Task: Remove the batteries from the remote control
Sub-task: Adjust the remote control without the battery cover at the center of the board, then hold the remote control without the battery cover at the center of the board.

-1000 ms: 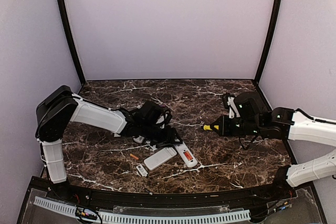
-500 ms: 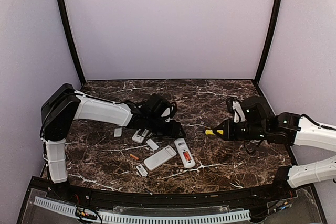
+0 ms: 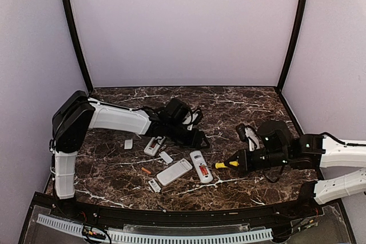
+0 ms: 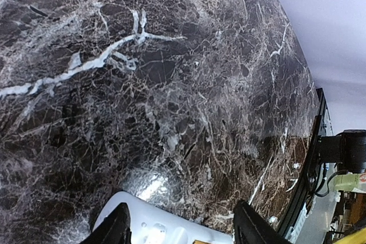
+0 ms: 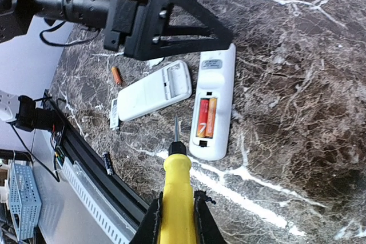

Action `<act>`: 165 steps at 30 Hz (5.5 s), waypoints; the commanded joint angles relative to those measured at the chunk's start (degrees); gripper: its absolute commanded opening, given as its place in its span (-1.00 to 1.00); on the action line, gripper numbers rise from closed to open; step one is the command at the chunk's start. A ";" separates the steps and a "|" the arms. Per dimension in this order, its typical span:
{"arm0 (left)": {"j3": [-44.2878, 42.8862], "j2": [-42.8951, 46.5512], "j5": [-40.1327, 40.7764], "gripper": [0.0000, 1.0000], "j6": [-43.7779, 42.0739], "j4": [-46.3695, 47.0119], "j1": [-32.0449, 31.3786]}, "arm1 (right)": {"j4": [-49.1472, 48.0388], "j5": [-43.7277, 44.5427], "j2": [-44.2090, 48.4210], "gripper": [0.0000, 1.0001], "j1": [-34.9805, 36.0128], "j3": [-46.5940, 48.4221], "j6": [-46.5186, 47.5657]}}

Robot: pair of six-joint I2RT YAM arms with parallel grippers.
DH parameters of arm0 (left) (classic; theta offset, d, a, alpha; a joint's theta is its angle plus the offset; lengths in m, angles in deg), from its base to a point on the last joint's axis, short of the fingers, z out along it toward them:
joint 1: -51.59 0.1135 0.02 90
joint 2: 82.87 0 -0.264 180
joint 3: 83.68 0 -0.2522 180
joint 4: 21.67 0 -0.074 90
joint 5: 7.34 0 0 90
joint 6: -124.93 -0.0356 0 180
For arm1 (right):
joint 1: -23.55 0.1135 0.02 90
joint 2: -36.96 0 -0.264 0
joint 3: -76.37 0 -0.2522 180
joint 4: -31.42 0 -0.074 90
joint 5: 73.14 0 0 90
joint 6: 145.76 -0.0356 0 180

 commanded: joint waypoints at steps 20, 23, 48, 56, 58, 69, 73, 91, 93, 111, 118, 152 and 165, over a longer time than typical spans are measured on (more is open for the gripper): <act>-5.53 -7.10 -6.73 0.20 -8.40 -2.36 -1.06 | 3.61 7.67 -14.65 -1.00 8.11 6.78 -8.00; -5.97 -7.69 -6.52 0.19 -9.50 -4.05 -1.08 | 7.58 11.46 -14.47 -1.00 8.36 7.65 -10.37; 3.19 5.42 2.38 0.28 0.03 -4.95 -1.10 | 12.19 14.88 -1.42 -1.00 2.95 6.31 -7.56; 10.67 8.71 3.71 0.22 4.66 -3.17 -1.10 | 12.05 10.68 -3.77 -1.00 -0.43 6.48 -3.91; 11.47 8.95 3.82 0.19 5.35 -2.95 -1.05 | 12.65 10.45 -4.32 -1.00 -0.43 6.78 -3.86; 13.73 9.37 2.74 0.04 6.90 -1.23 -1.08 | 15.62 10.59 -6.44 -1.00 -0.43 8.19 -5.47; 14.03 9.36 2.86 -0.01 6.59 -1.89 -1.08 | 15.22 10.30 -6.82 -1.00 -0.42 8.37 -5.75; 15.40 9.27 3.32 -0.11 6.45 -3.45 -1.09 | 14.75 9.63 -5.40 -1.00 -0.44 8.83 -8.83; 15.43 9.20 3.24 -0.12 6.34 -3.51 -1.10 | 14.69 9.55 -5.23 -1.00 -0.41 8.83 -9.02; 16.51 9.13 1.65 -0.21 7.21 -1.15 -1.10 | 14.24 9.34 -8.28 -1.00 -0.42 7.43 -11.04; 17.26 9.13 0.44 -0.26 7.28 -0.33 -1.09 | 10.47 7.78 -8.47 -1.00 -0.48 5.87 -12.51; 17.26 9.16 0.49 -0.37 7.32 -0.09 -1.18 | -5.44 6.41 0.89 -1.00 -1.02 -2.46 -20.70; 16.96 9.13 0.59 -0.38 6.82 -0.47 -1.18 | 1.30 9.03 1.14 -1.00 -1.20 -0.78 -20.58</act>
